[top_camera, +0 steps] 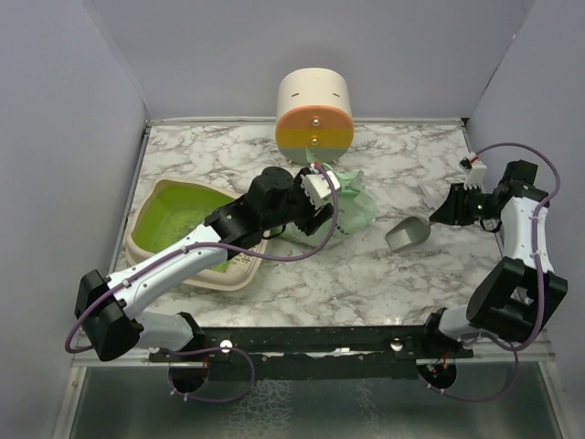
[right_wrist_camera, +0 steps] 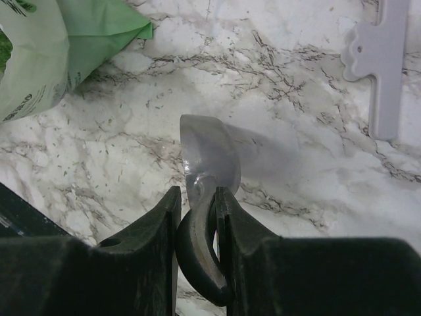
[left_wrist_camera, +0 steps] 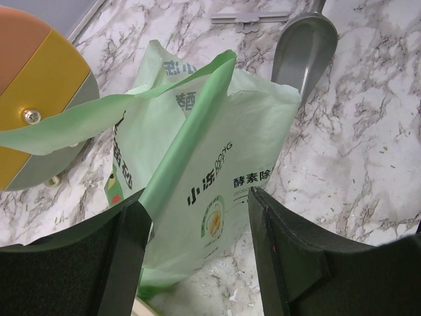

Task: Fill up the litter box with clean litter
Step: Place the spatula at the center of the board.

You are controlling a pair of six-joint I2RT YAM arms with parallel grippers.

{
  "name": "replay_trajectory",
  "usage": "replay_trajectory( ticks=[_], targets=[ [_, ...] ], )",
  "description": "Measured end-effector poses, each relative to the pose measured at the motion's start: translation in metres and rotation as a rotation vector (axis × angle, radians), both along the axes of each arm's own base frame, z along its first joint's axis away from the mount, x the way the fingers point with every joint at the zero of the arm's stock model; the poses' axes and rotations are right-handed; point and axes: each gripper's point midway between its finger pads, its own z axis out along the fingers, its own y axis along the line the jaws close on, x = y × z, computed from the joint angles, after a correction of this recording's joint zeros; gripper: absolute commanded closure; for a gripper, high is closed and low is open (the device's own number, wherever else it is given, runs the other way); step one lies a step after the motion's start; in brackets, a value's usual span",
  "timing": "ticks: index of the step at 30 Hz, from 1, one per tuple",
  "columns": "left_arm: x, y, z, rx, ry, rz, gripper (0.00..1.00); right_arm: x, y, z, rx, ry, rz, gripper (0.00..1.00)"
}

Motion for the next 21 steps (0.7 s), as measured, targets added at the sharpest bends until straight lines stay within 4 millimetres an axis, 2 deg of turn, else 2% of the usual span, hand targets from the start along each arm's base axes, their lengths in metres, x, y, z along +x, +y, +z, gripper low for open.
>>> replay_trajectory(
  ticks=[13, 21],
  targets=[
    [0.000, 0.000, 0.000, 0.002, -0.003, -0.002, 0.38, 0.001, -0.007, -0.014, 0.050, 0.052, 0.047, 0.97],
    [0.000, -0.002, -0.001, 0.002, -0.004, -0.012, 0.38, 0.002, -0.010, -0.023, 0.060, 0.064, 0.034, 0.93]
  ],
)
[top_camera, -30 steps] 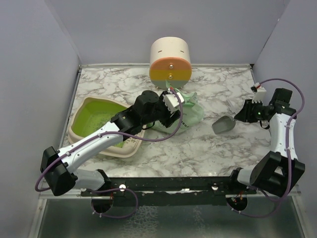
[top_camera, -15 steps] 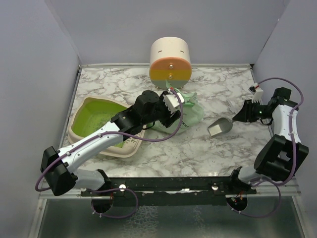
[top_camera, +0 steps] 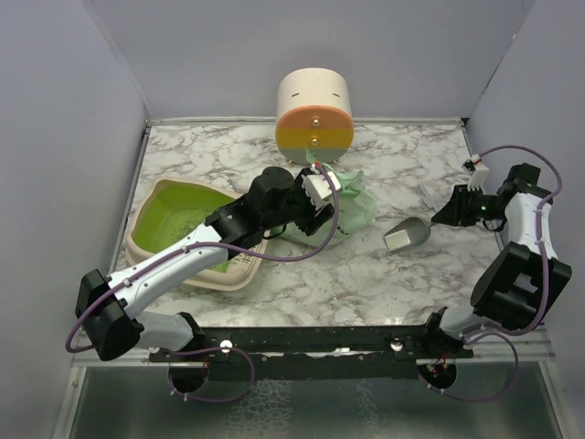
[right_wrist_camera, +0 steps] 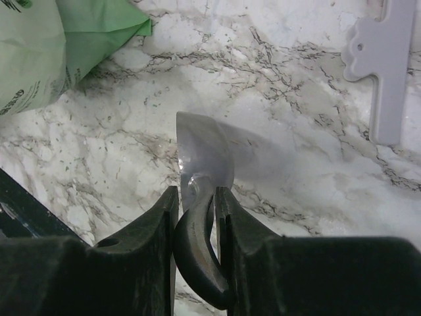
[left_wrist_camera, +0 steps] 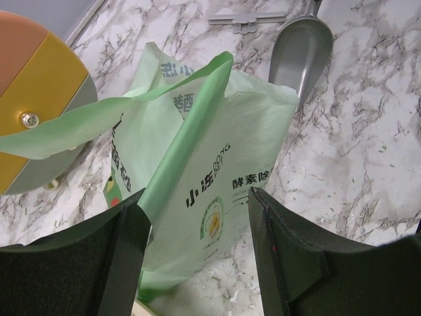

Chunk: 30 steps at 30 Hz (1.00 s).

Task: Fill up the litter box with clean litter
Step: Place the spatula at the center of the board.

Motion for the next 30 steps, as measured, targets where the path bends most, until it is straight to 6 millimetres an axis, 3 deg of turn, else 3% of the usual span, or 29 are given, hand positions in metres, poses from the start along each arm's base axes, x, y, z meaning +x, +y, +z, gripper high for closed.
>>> replay_trajectory(
  ticks=[6, 12, 15, 18, 24, 27, 30],
  targets=[
    [0.000, -0.001, 0.001, -0.002, -0.004, -0.004, 0.38, 0.007, -0.007, -0.011, -0.015, -0.028, -0.012, 0.87],
    [0.001, -0.003, 0.001, -0.008, -0.007, -0.007, 0.38, 0.014, -0.012, -0.022, -0.044, -0.080, -0.014, 0.70],
    [0.001, -0.003, 0.001, -0.007, -0.006, -0.008, 0.38, -0.003, 0.000, -0.041, -0.010, -0.014, -0.004, 0.63],
    [0.001, -0.003, 0.000, -0.007, -0.006, -0.009, 0.38, -0.038, 0.013, -0.077, -0.003, 0.119, 0.028, 0.63],
    [0.001, -0.004, 0.001, -0.009, -0.006, -0.011, 0.38, -0.051, 0.017, -0.083, -0.034, 0.150, 0.067, 0.62],
    [0.001, -0.004, 0.001, -0.011, -0.008, -0.011, 0.38, -0.057, 0.013, -0.088, -0.070, 0.173, 0.073, 0.53],
    [0.001, -0.004, -0.001, -0.009, -0.007, -0.011, 0.38, -0.058, -0.004, -0.094, -0.176, 0.184, 0.061, 0.45]
  ],
)
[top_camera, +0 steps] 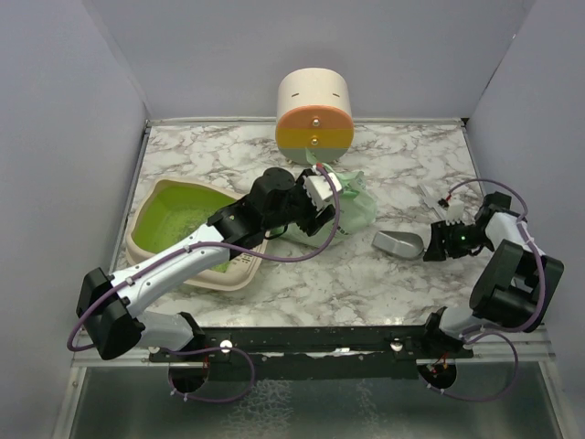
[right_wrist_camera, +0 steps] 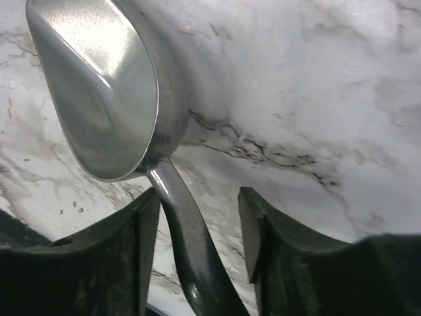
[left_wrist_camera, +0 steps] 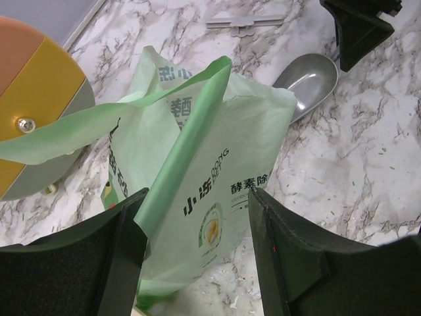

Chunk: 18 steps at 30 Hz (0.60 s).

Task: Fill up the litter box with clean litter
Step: Place the spatula at the center of the board.

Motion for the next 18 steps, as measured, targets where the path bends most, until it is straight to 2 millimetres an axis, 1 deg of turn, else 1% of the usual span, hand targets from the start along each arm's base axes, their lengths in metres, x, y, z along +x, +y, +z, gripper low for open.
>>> replay_trajectory(
  ticks=[3, 10, 14, 18],
  targets=[
    [0.000, 0.000, -0.004, 0.004, 0.003, 0.000, 0.38, 0.002, -0.010, 0.004, -0.067, -0.024, 0.000, 0.42],
    [0.000, 0.000, -0.005, 0.002, 0.004, 0.000, 0.38, 0.016, -0.022, 0.035, -0.144, -0.126, 0.024, 0.36],
    [0.000, 0.000, -0.004, 0.001, 0.004, -0.001, 0.38, 0.015, -0.022, 0.050, -0.175, -0.169, 0.053, 0.33],
    [-0.001, -0.002, -0.004, -0.005, 0.007, -0.006, 0.38, 0.011, -0.023, 0.057, -0.204, -0.191, 0.077, 0.33]
  ],
)
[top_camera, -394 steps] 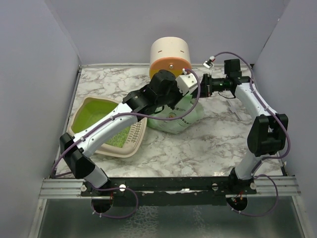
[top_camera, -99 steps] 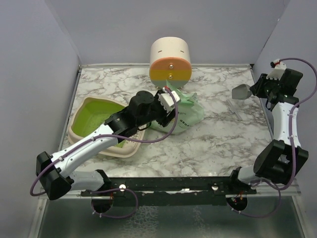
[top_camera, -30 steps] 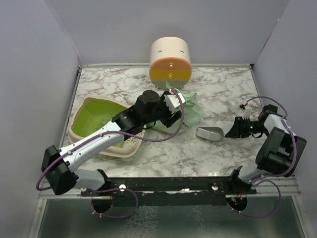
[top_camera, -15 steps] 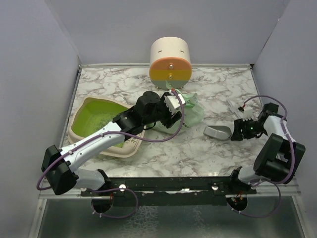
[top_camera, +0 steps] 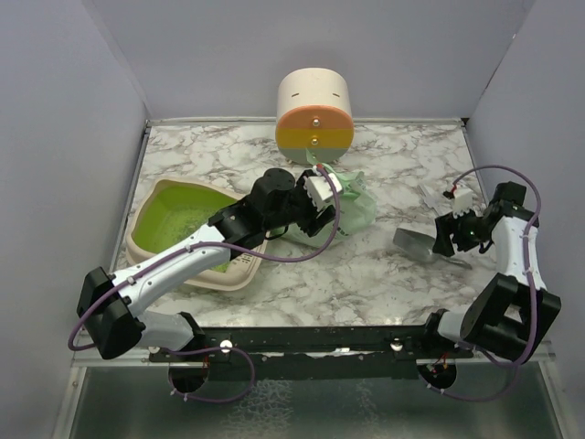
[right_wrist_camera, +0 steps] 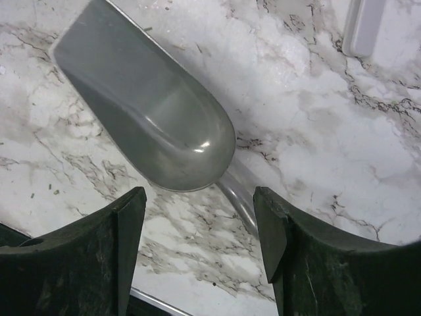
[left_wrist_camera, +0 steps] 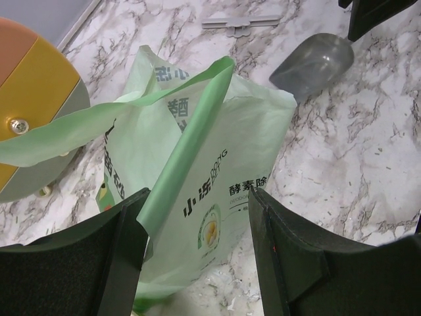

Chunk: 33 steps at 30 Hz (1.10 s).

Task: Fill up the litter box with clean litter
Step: Place the spatula at the center of the board.

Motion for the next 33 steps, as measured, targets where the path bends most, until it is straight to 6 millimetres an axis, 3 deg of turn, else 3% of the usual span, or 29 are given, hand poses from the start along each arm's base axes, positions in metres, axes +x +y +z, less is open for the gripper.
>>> replay_trajectory(
  ticks=[11, 14, 18, 23, 26, 33],
  targets=[
    [0.000, -0.004, -0.002, -0.007, 0.008, -0.011, 0.38, -0.012, 0.002, -0.003, -0.018, 0.012, 0.014, 0.33],
    [0.001, -0.005, -0.004, -0.004, 0.011, -0.011, 0.38, -0.009, 0.005, 0.007, -0.012, -0.024, 0.015, 0.33],
    [0.002, -0.006, -0.007, 0.002, 0.016, -0.010, 0.40, 0.007, 0.013, 0.036, 0.039, -0.117, 0.021, 0.33],
    [0.006, -0.007, -0.009, 0.003, 0.011, 0.001, 0.69, 0.033, 0.029, 0.082, 0.149, -0.247, 0.073, 0.33],
    [0.010, -0.007, -0.012, 0.012, 0.013, 0.022, 0.97, 0.043, 0.039, 0.100, 0.212, -0.301, 0.121, 0.31],
    [0.020, -0.002, -0.014, 0.030, 0.003, 0.085, 1.00, 0.053, 0.054, 0.113, 0.259, -0.381, 0.223, 0.31]
  ],
)
